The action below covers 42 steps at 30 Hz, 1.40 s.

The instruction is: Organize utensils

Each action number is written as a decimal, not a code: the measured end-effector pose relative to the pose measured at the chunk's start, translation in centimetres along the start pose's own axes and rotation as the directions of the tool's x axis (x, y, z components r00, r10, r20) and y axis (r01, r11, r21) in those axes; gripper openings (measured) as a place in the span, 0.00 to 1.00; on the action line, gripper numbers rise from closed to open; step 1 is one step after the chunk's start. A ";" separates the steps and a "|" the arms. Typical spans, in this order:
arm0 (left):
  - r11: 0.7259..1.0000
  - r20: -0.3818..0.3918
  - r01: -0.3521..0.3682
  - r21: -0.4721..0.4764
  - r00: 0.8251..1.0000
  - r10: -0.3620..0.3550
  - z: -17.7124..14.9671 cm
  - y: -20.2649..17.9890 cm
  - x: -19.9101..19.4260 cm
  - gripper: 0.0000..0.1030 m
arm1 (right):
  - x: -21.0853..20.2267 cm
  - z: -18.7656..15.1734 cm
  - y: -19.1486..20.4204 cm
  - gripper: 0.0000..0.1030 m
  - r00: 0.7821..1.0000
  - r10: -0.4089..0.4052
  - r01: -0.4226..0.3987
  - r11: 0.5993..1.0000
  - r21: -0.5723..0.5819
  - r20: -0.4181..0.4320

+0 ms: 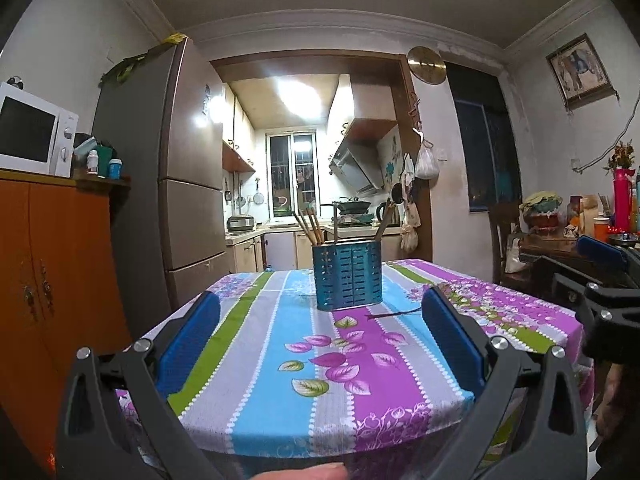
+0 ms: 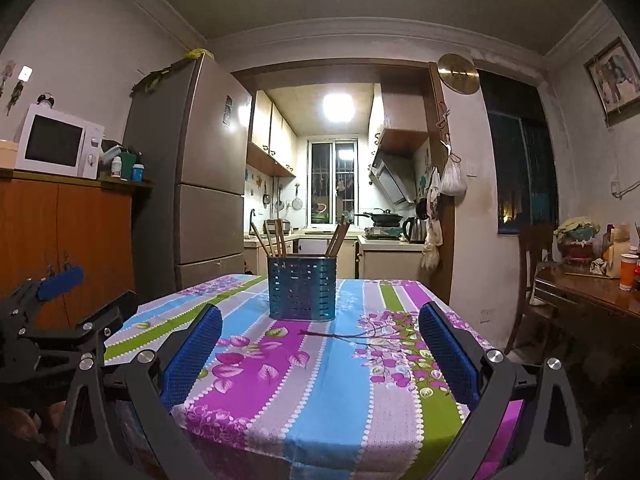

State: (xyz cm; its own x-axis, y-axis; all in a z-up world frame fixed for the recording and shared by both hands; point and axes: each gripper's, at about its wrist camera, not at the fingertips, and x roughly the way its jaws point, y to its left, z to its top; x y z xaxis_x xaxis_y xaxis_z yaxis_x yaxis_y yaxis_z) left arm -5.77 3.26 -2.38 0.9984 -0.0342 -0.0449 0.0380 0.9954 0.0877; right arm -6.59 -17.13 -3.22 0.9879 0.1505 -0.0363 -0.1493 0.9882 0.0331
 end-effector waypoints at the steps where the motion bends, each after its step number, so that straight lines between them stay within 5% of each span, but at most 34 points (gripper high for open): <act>1: 1.000 0.000 -0.003 0.000 1.000 0.003 -0.1 0.0 0.0 0.95 | 0.1 -0.3 -0.1 0.95 1.000 -0.002 0.002 1.000 0.000 -0.004; 42: 0.999 -0.070 -0.024 -0.028 0.997 0.022 -2.7 0.0 1.4 0.95 | 1.3 -4.3 0.1 0.95 0.998 0.015 -0.013 1.000 0.018 -0.067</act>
State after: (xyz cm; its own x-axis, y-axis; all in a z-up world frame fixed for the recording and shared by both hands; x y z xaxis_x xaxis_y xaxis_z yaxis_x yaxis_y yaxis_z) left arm -4.52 3.46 -5.16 0.9936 -0.0056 -0.1129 0.0126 0.9981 0.0605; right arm -5.52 -16.68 -7.59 0.9807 0.1664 -0.1027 -0.1618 0.9855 0.0521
